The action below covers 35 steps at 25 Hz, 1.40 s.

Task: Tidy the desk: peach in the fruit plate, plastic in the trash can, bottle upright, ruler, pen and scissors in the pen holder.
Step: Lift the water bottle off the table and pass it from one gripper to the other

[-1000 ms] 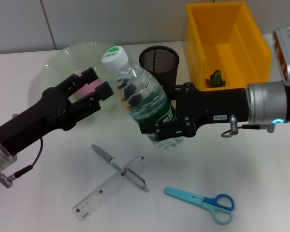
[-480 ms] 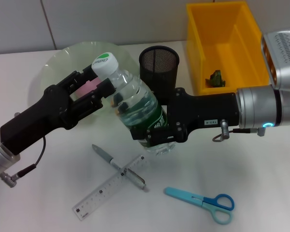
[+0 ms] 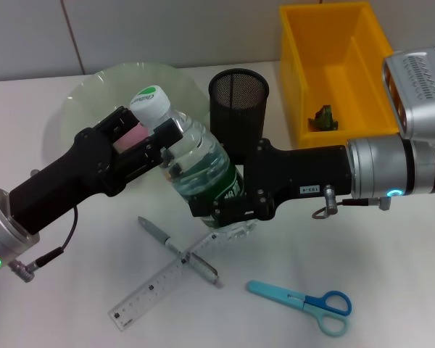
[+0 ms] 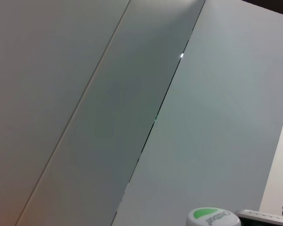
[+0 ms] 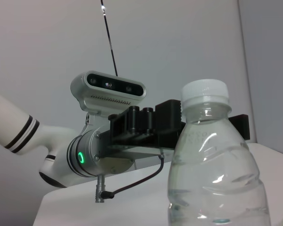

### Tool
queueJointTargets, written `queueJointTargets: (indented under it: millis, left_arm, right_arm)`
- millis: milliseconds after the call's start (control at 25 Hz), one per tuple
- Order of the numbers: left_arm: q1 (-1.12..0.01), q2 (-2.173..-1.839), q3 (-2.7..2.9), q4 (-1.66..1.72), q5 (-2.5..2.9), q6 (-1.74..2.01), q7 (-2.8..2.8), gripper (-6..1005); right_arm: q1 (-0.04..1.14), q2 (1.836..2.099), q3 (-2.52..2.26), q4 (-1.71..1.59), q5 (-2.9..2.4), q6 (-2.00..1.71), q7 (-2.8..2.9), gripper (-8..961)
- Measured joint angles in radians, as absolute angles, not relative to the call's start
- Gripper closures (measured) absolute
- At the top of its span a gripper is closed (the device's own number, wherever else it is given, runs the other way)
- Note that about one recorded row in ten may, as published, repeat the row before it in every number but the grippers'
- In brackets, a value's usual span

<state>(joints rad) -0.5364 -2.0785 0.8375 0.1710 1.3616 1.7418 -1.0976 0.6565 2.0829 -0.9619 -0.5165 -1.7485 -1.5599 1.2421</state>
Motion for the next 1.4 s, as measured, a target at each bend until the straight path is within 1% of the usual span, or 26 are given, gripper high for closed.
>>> queueJointTargets:
  millis: [1400]
  left_arm:
    - [-0.534,-2.080,0.838,0.129,1.338,1.755,-1.051,258]
  right_arm:
    - [0.664,2.085,-0.965,-0.462,-1.738,-1.559,1.216,189]
